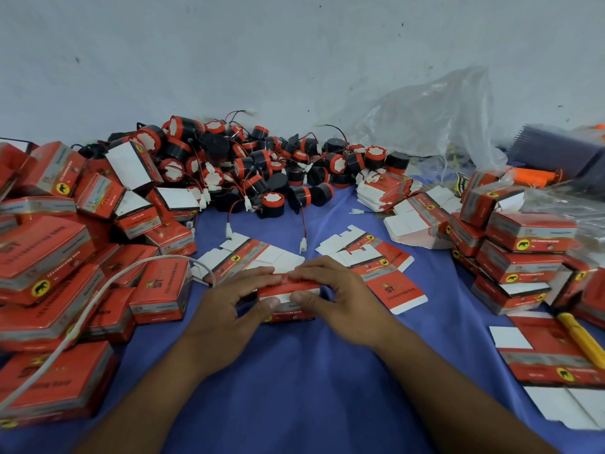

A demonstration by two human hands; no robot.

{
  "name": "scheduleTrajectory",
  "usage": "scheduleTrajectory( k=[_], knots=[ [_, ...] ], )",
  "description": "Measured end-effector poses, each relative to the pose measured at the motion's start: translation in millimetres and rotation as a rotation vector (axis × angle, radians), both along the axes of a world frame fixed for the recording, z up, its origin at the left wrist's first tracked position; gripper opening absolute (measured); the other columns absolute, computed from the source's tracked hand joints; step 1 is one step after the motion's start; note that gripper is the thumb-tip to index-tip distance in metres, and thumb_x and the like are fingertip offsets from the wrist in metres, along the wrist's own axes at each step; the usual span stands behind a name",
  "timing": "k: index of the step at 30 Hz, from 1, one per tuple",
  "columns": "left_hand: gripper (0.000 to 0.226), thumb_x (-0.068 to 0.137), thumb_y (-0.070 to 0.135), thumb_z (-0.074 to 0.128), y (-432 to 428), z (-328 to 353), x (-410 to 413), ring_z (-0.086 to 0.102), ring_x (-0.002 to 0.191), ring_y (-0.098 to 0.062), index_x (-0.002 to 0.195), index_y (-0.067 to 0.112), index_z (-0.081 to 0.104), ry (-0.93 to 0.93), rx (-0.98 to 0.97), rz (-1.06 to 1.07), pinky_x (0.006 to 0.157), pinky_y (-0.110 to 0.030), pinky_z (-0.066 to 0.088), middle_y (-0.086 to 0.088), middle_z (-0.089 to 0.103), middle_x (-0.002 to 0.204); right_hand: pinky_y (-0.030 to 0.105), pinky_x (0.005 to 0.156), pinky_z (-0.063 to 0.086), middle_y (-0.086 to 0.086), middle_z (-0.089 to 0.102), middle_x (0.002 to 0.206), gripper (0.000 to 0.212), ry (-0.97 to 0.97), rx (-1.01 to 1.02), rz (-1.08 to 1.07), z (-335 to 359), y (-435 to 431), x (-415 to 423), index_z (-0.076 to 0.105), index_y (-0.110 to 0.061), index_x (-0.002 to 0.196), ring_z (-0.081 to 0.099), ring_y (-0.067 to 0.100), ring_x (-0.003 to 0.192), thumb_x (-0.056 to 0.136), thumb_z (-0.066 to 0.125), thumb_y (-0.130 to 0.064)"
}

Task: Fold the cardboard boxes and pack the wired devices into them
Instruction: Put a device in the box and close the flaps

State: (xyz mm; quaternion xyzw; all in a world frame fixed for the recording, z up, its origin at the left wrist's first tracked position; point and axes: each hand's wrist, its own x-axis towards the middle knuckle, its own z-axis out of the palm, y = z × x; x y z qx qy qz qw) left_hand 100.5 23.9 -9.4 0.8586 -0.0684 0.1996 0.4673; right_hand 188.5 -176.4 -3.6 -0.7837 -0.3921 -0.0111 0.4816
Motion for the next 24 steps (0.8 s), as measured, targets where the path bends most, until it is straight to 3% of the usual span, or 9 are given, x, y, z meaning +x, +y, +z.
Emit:
scheduleTrajectory(
  k=[4, 10, 16, 21, 24],
  knots=[
    [0.037, 0.093, 0.018, 0.064, 0.4, 0.0, 0.1, 0.049, 0.122, 0.011, 0.114, 0.049, 0.062, -0.017, 0.021, -0.005, 0.1, -0.004, 0.035, 0.022, 0.061, 0.128, 0.032, 0.1, 0.05, -0.005, 0.064, 0.12, 0.028, 0.034, -0.014, -0.01, 1.6, 0.9, -0.8, 0.074, -0.019, 0.121, 0.06, 0.008, 0.116, 0.093, 0.073, -0.023],
    [0.033, 0.094, 0.023, 0.06, -1.0, 2.0, 1.3, 0.048, 0.121, 0.016, 0.114, 0.048, 0.062, -0.037, 0.032, 0.012, 0.099, -0.003, 0.035, 0.026, 0.059, 0.126, 0.033, 0.105, 0.047, -0.003, 0.062, 0.128, 0.029, 0.035, -0.043, -0.021, 2.0, 1.2, -2.8, 0.072, -0.016, 0.124, 0.057, 0.007, 0.121, 0.096, 0.068, -0.024],
    [0.034, 0.094, 0.009, 0.064, 3.4, -4.2, 1.2, 0.036, 0.127, 0.022, 0.125, 0.021, 0.065, -0.026, 0.129, -0.007, 0.103, -0.002, 0.03, 0.017, 0.051, 0.14, 0.033, 0.111, 0.04, -0.001, 0.059, 0.14, 0.032, -0.239, -0.181, -0.027, -2.4, 1.0, -6.2, 0.068, -0.023, 0.131, 0.051, 0.012, 0.129, 0.099, 0.063, -0.029],
    [0.04, 0.086, 0.019, 0.074, 3.3, -5.1, 0.6, 0.033, 0.126, 0.026, 0.126, 0.019, 0.066, -0.011, 0.151, 0.011, 0.103, 0.0, 0.026, 0.016, 0.049, 0.142, 0.036, 0.104, 0.045, 0.002, 0.059, 0.142, 0.034, -0.381, -0.263, 0.016, 3.2, -2.5, -6.5, 0.066, -0.02, 0.133, 0.058, 0.023, 0.119, 0.102, 0.056, -0.032],
    [0.041, 0.084, 0.024, 0.075, 3.0, -6.2, 2.0, 0.03, 0.121, 0.032, 0.124, 0.02, 0.067, -0.014, 0.167, 0.017, 0.102, 0.003, 0.022, 0.018, 0.048, 0.14, 0.035, 0.107, 0.042, 0.004, 0.059, 0.142, 0.037, -0.461, -0.333, 0.064, 10.2, -3.2, -6.0, 0.067, -0.015, 0.132, 0.057, 0.025, 0.123, 0.103, 0.053, -0.032]
  ],
)
